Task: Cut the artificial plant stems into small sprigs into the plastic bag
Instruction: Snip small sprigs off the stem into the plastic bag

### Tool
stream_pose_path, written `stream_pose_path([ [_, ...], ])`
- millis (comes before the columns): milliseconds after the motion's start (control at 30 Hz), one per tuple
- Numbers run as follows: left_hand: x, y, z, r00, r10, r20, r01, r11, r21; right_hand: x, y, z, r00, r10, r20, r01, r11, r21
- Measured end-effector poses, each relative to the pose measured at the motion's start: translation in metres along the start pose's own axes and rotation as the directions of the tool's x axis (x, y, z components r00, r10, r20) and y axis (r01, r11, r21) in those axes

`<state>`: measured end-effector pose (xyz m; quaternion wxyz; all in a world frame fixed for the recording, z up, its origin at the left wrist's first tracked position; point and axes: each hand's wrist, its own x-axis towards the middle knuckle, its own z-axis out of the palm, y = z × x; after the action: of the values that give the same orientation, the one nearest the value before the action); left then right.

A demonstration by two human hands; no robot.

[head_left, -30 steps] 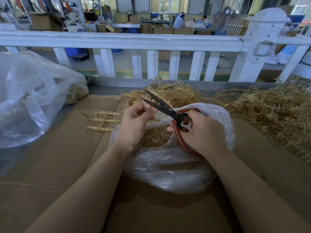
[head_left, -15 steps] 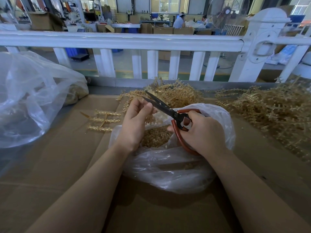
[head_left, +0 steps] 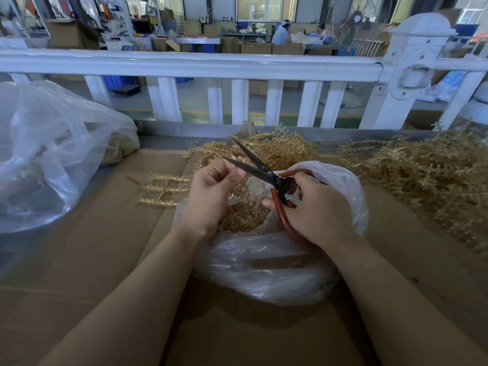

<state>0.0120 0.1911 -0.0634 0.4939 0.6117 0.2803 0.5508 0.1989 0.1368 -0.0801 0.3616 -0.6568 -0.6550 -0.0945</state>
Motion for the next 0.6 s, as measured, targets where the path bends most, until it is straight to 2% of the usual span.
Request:
stream_pose_path([
  [600, 0.0059, -0.0051, -0.0036, 0.999, 0.007, 0.041, -0.003, 0.996, -0.093, 0.0023, 0.0005, -0.0058, 0.999, -0.042, -0.02, 0.041, 0.998, -0.044],
])
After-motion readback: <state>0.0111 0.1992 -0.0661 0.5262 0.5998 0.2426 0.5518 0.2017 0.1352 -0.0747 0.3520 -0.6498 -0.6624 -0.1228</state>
